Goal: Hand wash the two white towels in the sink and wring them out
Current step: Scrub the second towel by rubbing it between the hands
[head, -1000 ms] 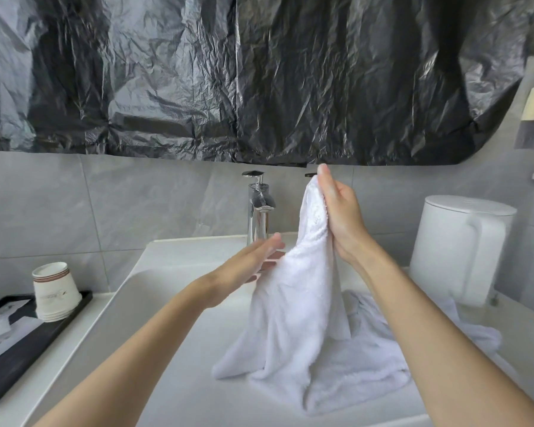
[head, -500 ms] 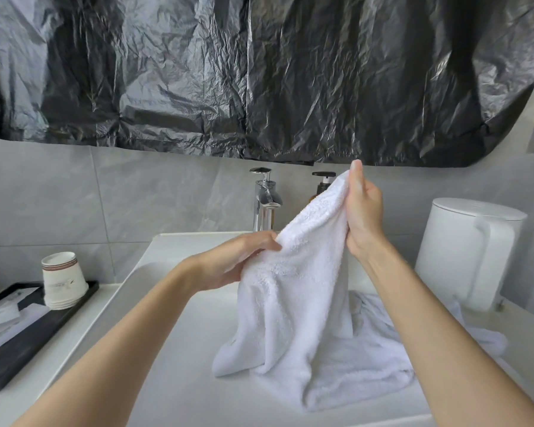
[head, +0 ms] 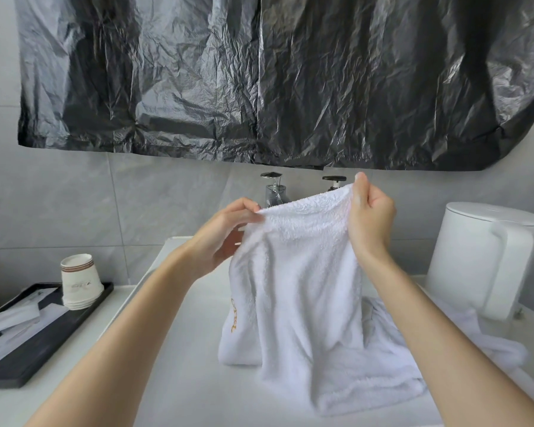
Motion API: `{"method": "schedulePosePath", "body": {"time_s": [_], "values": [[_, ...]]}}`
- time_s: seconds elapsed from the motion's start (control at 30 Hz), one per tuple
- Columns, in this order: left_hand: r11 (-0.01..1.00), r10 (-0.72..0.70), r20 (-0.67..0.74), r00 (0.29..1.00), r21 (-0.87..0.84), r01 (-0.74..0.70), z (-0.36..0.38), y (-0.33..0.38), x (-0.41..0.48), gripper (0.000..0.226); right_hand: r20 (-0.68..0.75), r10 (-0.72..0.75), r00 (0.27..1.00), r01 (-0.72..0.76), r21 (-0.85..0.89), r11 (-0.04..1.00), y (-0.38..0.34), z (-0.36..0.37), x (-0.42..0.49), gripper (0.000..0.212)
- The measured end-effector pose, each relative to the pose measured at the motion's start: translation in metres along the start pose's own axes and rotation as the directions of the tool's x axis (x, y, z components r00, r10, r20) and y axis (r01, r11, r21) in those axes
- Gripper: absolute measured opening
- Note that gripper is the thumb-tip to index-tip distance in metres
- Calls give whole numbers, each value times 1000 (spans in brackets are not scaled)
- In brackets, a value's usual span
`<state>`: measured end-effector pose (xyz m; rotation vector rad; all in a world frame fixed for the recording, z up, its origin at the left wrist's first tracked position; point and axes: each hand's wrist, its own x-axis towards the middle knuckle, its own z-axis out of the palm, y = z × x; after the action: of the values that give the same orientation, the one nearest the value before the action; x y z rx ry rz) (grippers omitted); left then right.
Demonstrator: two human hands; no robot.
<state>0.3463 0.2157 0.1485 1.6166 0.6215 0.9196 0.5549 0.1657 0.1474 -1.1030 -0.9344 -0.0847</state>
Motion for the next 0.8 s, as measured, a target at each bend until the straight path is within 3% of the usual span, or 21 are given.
{"method": "schedulePosePath", "body": {"time_s": [0.17, 0.3, 0.47, 0.63, 0.8], "values": [[993, 52, -169, 984, 115, -33, 6, -3, 3, 24, 127, 57, 990, -62, 38, 997, 1, 5, -3, 54], [1000, -12, -326, 945, -29, 2, 26, -12, 5, 13, 222, -65, 973, 56, 45, 997, -13, 14, -24, 51], [953, -139, -275, 951, -298, 53, 42, -24, 6, 43, 421, -210, 882, 230, 3, 973, -12, 34, -73, 47], [970, -137, -246, 959, -231, 79, 59, -35, 5, 50, 346, -96, 933, 164, -172, 971, -5, 38, -64, 52], [984, -106, -355, 929, -170, 48, 53, -42, 8, 49, 493, -156, 856, 293, -214, 932, -3, 41, -81, 52]]}}
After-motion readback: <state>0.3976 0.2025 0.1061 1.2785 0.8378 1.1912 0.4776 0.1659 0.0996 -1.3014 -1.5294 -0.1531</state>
